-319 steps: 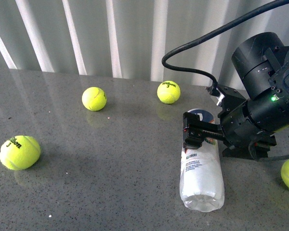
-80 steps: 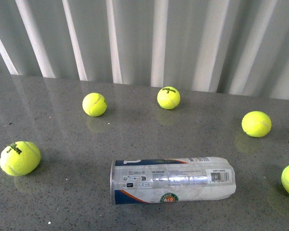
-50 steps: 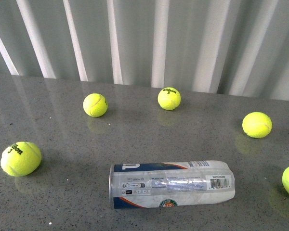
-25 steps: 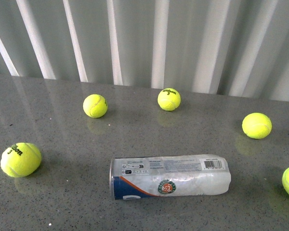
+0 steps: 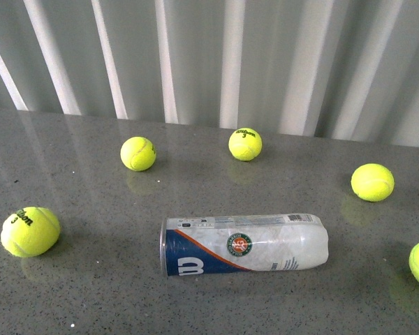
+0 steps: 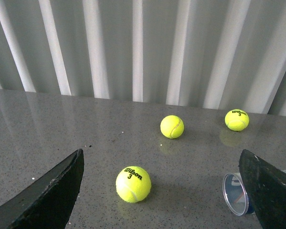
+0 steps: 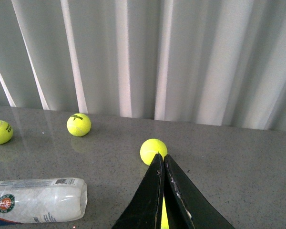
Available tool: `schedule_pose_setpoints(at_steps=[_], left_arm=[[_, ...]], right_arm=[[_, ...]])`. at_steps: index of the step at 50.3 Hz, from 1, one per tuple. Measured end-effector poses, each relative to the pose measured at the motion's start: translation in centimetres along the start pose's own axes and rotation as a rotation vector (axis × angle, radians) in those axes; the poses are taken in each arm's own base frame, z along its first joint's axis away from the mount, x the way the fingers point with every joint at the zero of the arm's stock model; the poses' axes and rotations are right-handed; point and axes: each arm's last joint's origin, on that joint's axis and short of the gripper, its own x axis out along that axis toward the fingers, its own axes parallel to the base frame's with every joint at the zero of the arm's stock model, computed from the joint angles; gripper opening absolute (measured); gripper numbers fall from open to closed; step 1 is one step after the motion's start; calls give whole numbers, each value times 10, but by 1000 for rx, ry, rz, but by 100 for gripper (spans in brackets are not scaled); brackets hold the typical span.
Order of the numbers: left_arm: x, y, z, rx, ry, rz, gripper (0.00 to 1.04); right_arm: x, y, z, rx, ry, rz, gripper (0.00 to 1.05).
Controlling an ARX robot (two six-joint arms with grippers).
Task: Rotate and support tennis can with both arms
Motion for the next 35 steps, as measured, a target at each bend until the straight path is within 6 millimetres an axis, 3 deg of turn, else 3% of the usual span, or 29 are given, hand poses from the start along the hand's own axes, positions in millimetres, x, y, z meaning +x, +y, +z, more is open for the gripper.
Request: schedule_pose_setpoints(at_steps=[32, 35], left_arm=[[0, 0, 0, 0, -1, 0, 98], [0, 0, 0, 0, -1, 0, 98]], right_arm=[[-15, 0, -3, 2, 6, 0, 3], [-15, 0, -3, 2, 6, 0, 8]])
